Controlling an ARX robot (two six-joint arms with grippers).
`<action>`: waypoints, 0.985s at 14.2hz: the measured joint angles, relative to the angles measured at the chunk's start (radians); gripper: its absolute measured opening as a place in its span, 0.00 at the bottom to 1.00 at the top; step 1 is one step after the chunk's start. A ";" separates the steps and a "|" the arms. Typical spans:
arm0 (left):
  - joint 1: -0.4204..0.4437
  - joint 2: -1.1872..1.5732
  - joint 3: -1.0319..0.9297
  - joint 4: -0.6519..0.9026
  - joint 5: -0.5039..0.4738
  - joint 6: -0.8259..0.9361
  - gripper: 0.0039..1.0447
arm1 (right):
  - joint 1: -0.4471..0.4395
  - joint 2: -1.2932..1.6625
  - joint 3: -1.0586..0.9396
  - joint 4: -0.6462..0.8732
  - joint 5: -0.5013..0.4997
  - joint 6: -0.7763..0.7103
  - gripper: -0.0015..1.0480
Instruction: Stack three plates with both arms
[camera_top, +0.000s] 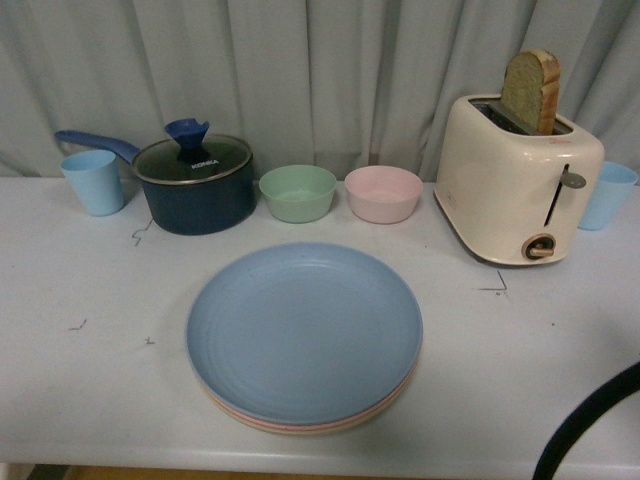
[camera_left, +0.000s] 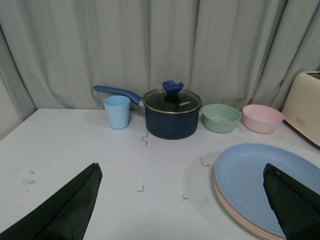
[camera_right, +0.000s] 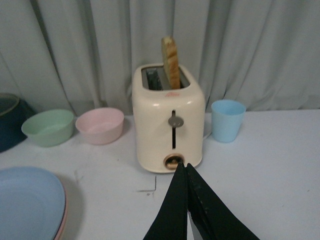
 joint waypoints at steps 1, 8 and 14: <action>0.000 0.000 0.000 0.000 0.000 0.000 0.94 | -0.022 -0.091 -0.035 -0.016 -0.016 0.000 0.02; 0.000 0.000 0.000 0.000 0.000 0.000 0.94 | -0.087 -0.495 -0.132 -0.315 -0.088 -0.001 0.02; 0.000 0.000 0.000 0.000 0.000 0.000 0.94 | -0.161 -0.652 -0.181 -0.452 -0.152 -0.001 0.02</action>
